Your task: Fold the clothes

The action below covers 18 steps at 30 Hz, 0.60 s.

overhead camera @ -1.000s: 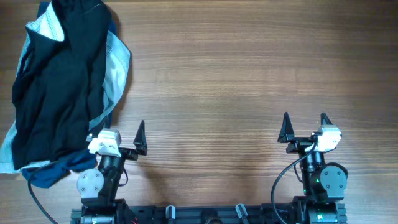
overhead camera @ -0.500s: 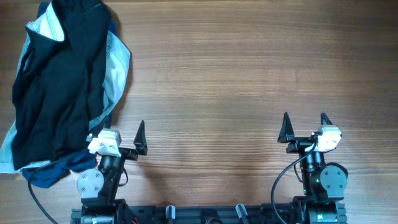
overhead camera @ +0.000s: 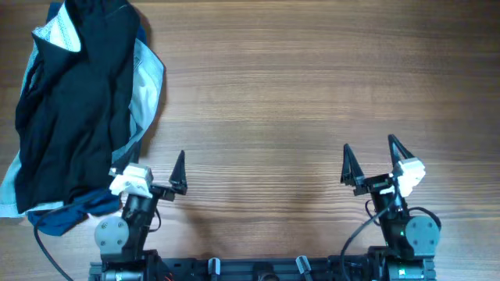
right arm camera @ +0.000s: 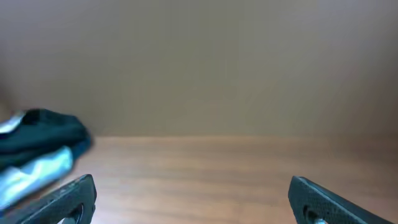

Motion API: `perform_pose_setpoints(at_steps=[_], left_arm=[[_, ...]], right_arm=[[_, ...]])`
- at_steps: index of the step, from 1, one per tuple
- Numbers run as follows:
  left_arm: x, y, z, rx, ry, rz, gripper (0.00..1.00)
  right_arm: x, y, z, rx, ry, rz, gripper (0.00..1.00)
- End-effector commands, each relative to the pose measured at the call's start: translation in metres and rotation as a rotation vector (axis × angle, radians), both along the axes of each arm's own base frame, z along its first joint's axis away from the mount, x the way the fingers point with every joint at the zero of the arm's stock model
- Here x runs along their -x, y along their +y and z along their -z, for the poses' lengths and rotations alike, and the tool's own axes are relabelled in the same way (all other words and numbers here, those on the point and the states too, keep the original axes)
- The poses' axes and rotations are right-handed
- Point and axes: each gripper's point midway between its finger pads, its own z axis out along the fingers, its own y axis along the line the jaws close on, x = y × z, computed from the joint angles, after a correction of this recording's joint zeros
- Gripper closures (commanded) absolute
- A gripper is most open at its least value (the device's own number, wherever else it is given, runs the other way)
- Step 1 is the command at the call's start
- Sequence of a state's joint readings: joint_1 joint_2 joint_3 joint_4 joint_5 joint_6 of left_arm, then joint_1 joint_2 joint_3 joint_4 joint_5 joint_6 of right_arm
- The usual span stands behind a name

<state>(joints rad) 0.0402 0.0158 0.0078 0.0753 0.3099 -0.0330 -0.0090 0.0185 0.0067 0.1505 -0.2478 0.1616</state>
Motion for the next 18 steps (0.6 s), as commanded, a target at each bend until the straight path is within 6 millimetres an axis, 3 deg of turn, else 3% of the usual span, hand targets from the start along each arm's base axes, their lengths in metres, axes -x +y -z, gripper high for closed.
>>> perform_pose_setpoints(at_steps=[1, 6, 10, 14, 18], left_arm=[[0.013, -0.027, -0.023, 0.090, -0.034, 0.173, 0.00], [0.012, -0.023, -0.054, 0.117, 0.019, 0.150, 0.00], [-0.003, -0.021, -0.081, 0.131, 0.147, 0.130, 0.00], [-0.039, -0.019, -0.115, 0.154, 0.388, 0.114, 0.00], [-0.080, -0.017, -0.137, 0.167, 0.600, 0.094, 0.00]], right_arm=[[0.009, 0.012, -0.029, -0.044, -0.043, -0.080, 0.00], [0.001, 0.019, -0.065, -0.025, -0.006, -0.117, 0.00], [-0.025, 0.038, -0.101, -0.015, 0.088, -0.241, 0.00], [-0.080, 0.054, -0.147, -0.028, 0.232, -0.349, 0.00], [-0.136, 0.065, -0.165, -0.004, 0.402, -0.432, 0.01]])
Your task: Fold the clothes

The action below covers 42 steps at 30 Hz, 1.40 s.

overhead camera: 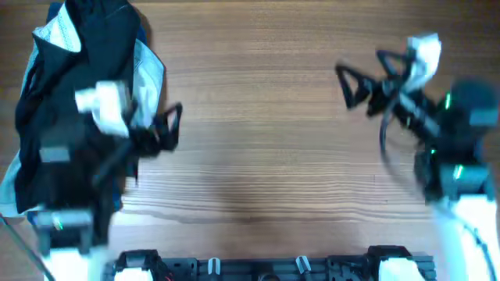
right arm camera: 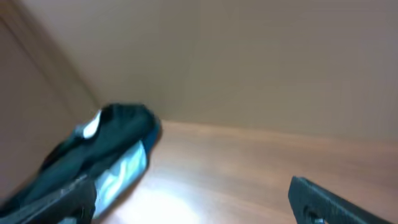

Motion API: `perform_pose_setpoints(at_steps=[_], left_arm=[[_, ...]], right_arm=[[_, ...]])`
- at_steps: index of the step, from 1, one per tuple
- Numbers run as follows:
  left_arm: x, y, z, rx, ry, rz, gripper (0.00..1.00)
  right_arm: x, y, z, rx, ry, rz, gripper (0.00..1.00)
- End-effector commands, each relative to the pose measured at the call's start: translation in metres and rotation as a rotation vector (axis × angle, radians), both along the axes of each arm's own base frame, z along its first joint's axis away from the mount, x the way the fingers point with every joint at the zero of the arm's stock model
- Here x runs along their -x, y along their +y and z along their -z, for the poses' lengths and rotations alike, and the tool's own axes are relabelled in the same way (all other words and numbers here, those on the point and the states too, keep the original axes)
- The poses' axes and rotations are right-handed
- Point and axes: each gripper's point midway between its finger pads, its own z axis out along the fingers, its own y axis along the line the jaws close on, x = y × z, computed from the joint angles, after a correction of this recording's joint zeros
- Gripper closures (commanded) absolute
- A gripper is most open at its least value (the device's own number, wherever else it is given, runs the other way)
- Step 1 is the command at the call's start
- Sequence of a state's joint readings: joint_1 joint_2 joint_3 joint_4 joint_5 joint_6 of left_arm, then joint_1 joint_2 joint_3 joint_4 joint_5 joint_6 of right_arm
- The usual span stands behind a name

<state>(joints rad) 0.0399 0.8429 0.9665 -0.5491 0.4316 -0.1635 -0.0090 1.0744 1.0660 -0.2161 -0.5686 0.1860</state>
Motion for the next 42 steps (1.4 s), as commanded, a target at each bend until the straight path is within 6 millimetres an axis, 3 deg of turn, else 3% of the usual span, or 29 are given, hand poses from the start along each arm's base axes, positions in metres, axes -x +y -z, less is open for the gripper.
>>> perform_pose_setpoints(at_steps=[1, 4, 7, 13, 17, 20, 22, 25, 26, 27, 29, 34, 38, 42], left_arm=[[-0.037, 0.000, -0.028, 0.004, 0.113, 0.006, 0.00], [-0.059, 0.001, -0.039, 0.006, 0.164, 0.006, 0.00], [-0.075, -0.003, -0.035, 0.028, 0.183, 0.025, 0.00], [-0.105, 0.009, -0.031, 0.022, 0.149, -0.014, 0.00], [-0.142, 0.074, -0.022, -0.034, 0.192, -0.320, 0.01], [-0.162, 0.138, 0.002, -0.129, 0.238, -0.612, 0.01], [-0.169, 0.162, 0.016, -0.178, 0.256, -0.706, 0.04], [-0.180, 0.182, 0.041, -0.286, 0.292, -0.727, 0.08], [-0.181, 0.190, 0.050, -0.326, 0.314, -0.752, 0.00], [-0.180, 0.201, 0.059, -0.357, 0.338, -0.800, 0.00], [-0.177, 0.219, 0.076, -0.360, 0.376, -0.905, 0.00], [-0.187, 0.249, 0.121, -0.363, 0.445, -0.958, 0.00], [-0.196, 0.268, 0.138, -0.353, 0.435, -0.991, 0.00], [-0.208, 0.271, 0.153, -0.342, 0.426, -0.972, 0.01]], right_arm=[[-0.034, 0.017, -0.019, 0.035, 0.061, -0.130, 0.00], [-0.065, 0.017, -0.014, 0.107, 0.124, -0.161, 0.00], [-0.094, 0.006, -0.024, 0.187, 0.066, -0.162, 0.00], [-0.103, 0.001, -0.037, 0.166, 0.007, -0.153, 0.00], [-0.106, -0.005, -0.020, 0.193, 0.056, -0.126, 0.00], [-0.103, -0.007, 0.002, 0.192, 0.139, -0.120, 0.00], [-0.104, -0.009, 0.016, 0.195, 0.195, -0.109, 0.00], [-0.106, -0.009, 0.034, 0.188, 0.255, -0.114, 0.00], [-0.107, -0.009, 0.039, 0.186, 0.271, -0.116, 0.00], [-0.108, -0.007, 0.046, 0.185, 0.294, -0.121, 0.00], [-0.110, -0.004, 0.055, 0.184, 0.315, -0.131, 0.00], [-0.117, 0.015, 0.073, 0.182, 0.347, -0.171, 0.00], [-0.123, 0.033, 0.083, 0.176, 0.353, -0.200, 0.01], [-0.129, 0.047, 0.092, 0.181, 0.349, -0.229, 0.01]])
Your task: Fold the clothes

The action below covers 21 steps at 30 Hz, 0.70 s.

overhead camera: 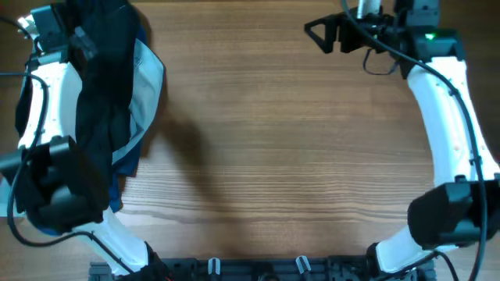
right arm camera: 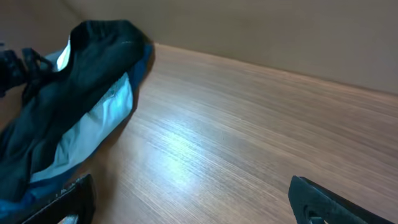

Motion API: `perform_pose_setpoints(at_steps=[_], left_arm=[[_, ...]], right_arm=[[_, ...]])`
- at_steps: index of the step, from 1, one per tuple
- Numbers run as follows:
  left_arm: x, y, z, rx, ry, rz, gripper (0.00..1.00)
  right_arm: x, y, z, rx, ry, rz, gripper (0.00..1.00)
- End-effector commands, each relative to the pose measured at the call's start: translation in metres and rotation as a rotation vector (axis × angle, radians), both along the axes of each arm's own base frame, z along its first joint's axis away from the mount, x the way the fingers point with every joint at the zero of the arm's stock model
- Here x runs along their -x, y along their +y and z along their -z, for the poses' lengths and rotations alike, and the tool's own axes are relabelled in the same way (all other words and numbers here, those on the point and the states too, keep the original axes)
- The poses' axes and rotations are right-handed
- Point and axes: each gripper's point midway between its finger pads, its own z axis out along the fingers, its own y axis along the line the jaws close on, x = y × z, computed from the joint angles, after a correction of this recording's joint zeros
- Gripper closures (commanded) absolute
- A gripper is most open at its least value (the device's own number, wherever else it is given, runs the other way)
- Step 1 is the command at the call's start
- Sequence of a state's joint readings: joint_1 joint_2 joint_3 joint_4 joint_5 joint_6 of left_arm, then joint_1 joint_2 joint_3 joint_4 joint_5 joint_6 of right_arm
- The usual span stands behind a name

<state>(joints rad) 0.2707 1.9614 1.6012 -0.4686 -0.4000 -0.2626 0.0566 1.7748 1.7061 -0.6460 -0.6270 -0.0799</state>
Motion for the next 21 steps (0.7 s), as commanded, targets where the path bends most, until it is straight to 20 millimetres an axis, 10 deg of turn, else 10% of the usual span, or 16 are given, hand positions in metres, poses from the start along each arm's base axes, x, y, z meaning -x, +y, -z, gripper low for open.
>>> perform_pose_setpoints(at_steps=[1, 12, 15, 17, 21], left_arm=[[-0.013, 0.003, 0.006, 0.004, -0.029, 0.003, 0.01], [-0.024, -0.007, 0.031, 0.070, -0.021, 0.059, 0.25], [-0.027, -0.006, 0.028, 0.065, -0.036, 0.059, 0.55], [-0.026, -0.003, 0.026, 0.050, -0.036, 0.046, 0.96], [-0.021, 0.000, -0.015, 0.011, -0.107, 0.024, 0.96]], right_arm=[[-0.008, 0.010, 0.014, 0.002, 0.013, -0.014, 0.01], [-0.016, 0.012, 0.028, -0.001, 0.031, -0.013, 0.01], [-0.015, 0.012, 0.028, -0.001, 0.032, -0.013, 0.00], [-0.015, 0.012, 0.028, -0.011, 0.043, -0.003, 0.00], [-0.016, 0.012, 0.027, -0.012, 0.039, -0.003, 0.01]])
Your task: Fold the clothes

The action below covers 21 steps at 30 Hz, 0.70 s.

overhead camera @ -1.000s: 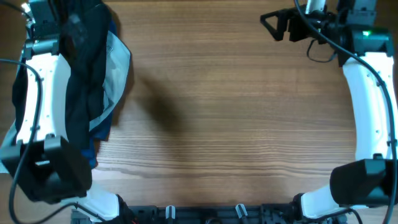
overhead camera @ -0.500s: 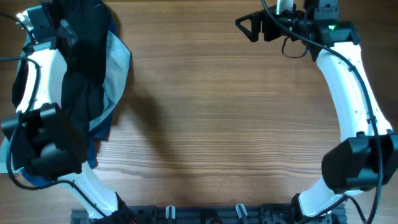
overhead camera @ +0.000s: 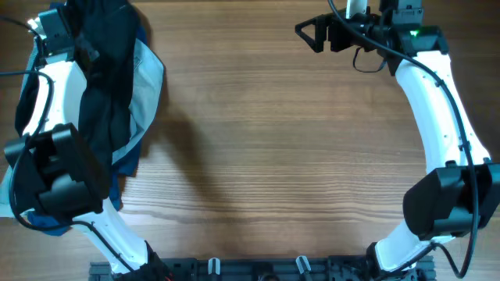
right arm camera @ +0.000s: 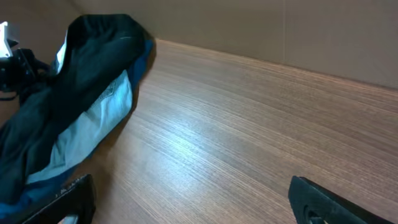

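A crumpled garment (overhead camera: pixel 101 94), black with pale blue panels and a darker blue hem, lies heaped along the table's left side; in the right wrist view the garment (right arm camera: pixel 74 112) fills the left. My left gripper (overhead camera: pixel 81 45) is at the heap's far end, right on the dark cloth; its black fingers merge with the fabric and their spacing cannot be made out. My right gripper (overhead camera: pixel 311 34) hovers open at the table's far edge, right of centre, pointing left toward the heap with only bare wood between its fingers (right arm camera: pixel 309 198).
The wooden table (overhead camera: pixel 273 156) stretches between the heap and the right arm. A brown wall (right arm camera: pixel 249 25) rises behind the table's far edge. Both arm bases stand at the near edge.
The right gripper has shifted slightly left along the far edge, still open. The left gripper has stayed at the heap's far end. The garment lies as before.
Both grippers first stood open near the front edge by their bases, the garment heaped at left. Then both arms were raised and reaching away. Later the left gripper was at the heap's far end and the right at the far edge, where they remain.
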Motion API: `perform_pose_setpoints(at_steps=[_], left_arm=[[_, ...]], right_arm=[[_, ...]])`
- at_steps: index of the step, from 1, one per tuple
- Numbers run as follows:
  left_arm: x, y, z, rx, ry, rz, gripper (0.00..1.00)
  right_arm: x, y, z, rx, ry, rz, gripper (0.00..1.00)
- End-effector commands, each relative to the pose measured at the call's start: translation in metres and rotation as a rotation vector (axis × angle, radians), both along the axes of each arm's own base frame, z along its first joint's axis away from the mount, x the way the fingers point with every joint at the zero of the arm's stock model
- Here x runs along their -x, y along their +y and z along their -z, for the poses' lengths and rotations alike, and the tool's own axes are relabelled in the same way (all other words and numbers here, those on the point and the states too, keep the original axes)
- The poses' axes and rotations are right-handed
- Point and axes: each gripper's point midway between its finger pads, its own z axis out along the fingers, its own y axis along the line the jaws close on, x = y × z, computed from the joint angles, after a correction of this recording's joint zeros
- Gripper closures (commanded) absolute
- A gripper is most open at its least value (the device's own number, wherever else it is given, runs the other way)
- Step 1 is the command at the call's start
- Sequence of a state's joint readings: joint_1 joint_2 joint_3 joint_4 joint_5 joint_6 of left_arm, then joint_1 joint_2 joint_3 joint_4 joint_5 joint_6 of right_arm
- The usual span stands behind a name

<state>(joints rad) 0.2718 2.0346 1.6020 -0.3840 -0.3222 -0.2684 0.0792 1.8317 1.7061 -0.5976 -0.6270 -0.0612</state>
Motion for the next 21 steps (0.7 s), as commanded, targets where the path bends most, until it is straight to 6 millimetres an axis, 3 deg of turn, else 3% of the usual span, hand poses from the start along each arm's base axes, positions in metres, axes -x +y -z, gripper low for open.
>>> perform_pose_setpoints(at_steps=[1, 4, 5, 8, 11, 16, 19, 21], left_arm=[[0.004, 0.005, -0.071, -0.051, -0.135, -0.030, 0.96], [0.015, -0.006, -0.151, -0.088, -0.288, -0.016, 0.96], [0.027, -0.017, -0.197, -0.109, -0.381, -0.001, 0.96], [0.059, -0.043, -0.277, -0.140, -0.549, 0.034, 0.96], [0.100, -0.075, -0.342, -0.156, -0.698, 0.082, 0.96], [0.140, -0.132, -0.391, -0.116, -0.832, 0.230, 0.96], [0.149, -0.164, -0.398, -0.071, -0.854, 0.323, 0.96], [0.150, -0.184, -0.387, -0.027, -0.813, 0.368, 0.96]], right_arm=[[-0.004, 0.001, 0.008, -0.002, 0.018, 0.009, 0.01], [-0.004, 0.001, 0.007, -0.012, 0.027, 0.019, 0.01], [-0.004, 0.001, 0.007, -0.018, 0.031, 0.024, 0.01], [-0.003, 0.002, 0.007, -0.027, 0.038, 0.021, 0.06], [0.000, 0.005, 0.004, -0.058, 0.057, 0.014, 0.09], [0.020, 0.008, -0.015, -0.082, 0.065, -0.013, 0.11], [0.037, 0.005, -0.033, -0.070, 0.054, -0.010, 0.11], [0.049, -0.002, -0.042, -0.043, 0.058, 0.023, 0.08]])
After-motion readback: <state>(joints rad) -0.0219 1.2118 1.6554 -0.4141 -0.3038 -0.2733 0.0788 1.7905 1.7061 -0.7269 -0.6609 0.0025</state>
